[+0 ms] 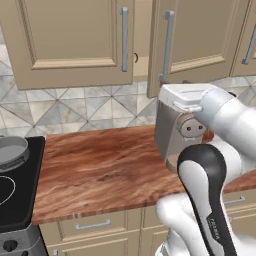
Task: Open the cabinet and move the ladle to the pot. Then close the cabinet.
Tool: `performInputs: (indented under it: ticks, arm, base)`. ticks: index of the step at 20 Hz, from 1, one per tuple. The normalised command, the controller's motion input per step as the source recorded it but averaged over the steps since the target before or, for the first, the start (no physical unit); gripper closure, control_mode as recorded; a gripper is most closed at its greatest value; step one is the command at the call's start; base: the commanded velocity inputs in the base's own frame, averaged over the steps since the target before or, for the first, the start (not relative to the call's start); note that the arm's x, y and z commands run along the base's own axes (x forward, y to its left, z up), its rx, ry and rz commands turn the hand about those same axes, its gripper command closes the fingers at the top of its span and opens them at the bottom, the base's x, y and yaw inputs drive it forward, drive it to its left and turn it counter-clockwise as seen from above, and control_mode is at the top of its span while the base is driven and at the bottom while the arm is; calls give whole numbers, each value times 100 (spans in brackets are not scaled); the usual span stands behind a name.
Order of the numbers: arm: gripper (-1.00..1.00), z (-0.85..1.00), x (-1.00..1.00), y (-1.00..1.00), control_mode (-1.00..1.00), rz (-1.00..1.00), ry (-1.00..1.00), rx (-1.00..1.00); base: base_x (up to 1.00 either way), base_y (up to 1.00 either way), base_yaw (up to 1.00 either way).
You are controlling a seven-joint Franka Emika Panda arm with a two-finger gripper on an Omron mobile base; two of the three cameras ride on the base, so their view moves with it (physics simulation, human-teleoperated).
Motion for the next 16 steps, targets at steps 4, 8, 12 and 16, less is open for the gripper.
performInputs:
  ticks: [4,8,12,16]
  arm:
    - [-100,0,-3,100,-100,-30,0,-14]
    - [-100,-2,0,76,-100,-28,0,7]
    - [-100,-5,0,48,-100,-20,-2,23]
    - [-100,-3,0,58,-100,-16,-9,15]
  base:
    - [0,0,0]
    - [0,0,0]
    - [0,0,0]
    - [0,0,0]
